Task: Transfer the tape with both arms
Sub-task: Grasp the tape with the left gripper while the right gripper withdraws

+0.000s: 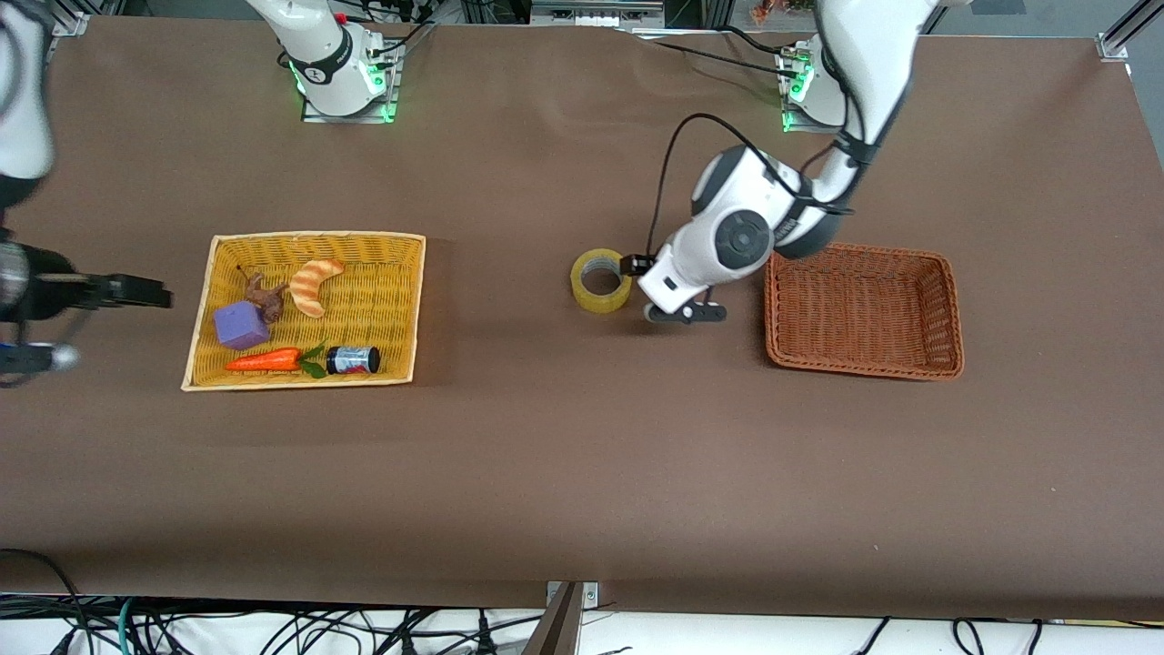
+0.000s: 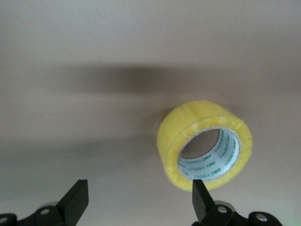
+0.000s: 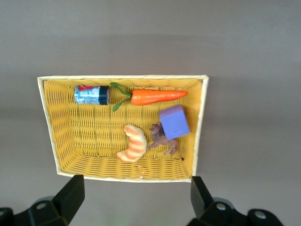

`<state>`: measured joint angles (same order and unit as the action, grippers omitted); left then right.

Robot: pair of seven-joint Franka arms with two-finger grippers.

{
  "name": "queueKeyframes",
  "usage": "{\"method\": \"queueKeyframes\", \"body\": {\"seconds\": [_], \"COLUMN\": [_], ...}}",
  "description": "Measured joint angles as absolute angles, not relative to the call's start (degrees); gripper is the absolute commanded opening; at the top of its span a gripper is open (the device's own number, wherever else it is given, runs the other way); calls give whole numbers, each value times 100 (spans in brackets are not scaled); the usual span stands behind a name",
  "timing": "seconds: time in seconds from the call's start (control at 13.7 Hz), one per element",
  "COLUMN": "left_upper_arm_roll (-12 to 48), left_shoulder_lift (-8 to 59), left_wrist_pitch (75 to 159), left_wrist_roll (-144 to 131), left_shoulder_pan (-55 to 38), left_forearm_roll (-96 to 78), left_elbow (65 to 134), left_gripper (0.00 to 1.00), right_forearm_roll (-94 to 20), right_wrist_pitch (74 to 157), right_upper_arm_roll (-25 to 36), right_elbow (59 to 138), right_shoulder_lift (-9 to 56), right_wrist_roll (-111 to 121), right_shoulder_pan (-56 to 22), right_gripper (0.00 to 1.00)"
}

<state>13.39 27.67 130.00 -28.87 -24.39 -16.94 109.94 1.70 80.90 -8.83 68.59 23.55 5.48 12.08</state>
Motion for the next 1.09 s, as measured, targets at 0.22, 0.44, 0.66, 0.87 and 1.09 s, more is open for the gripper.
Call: {"method": "queueKeyframes", "body": {"seconds": [0.22, 0.44, 0.66, 0.87, 1.09], "left_upper_arm_roll": [1372, 1337, 1329, 1339, 1349], "left_shoulder_lift": [2766, 2773, 2871, 3040, 3218], "left_wrist_pitch": [13601, 13624, 13641, 13877, 14086], "left_wrist_roll": [-3243, -3483, -3636, -3772, -3813], "left_shoulder_pan": [-2800, -2779, -2777, -2794, -2809], "left_forearm_roll": [-1694, -1694, -1694, -1694, -1695], "left_elbow": [11431, 11404, 11305, 11263, 11207], "left_gripper": [89, 89, 89, 85, 0], "right_forearm_roll": [81, 84, 85, 85, 103], "right_wrist_pitch": [8465, 9148, 9112, 8941, 8969], "right_upper_arm_roll": [-757, -757, -710, -709, -705], "right_elbow": [7530, 8506, 8717, 8938, 9011], "right_shoulder_lift": [1621, 874, 425, 202, 306], "right_wrist_roll": [741, 728, 730, 730, 731], "right_shoulder_pan": [1319, 1243, 1247, 1247, 1247], "right_gripper": [100, 100, 100, 100, 100]}}
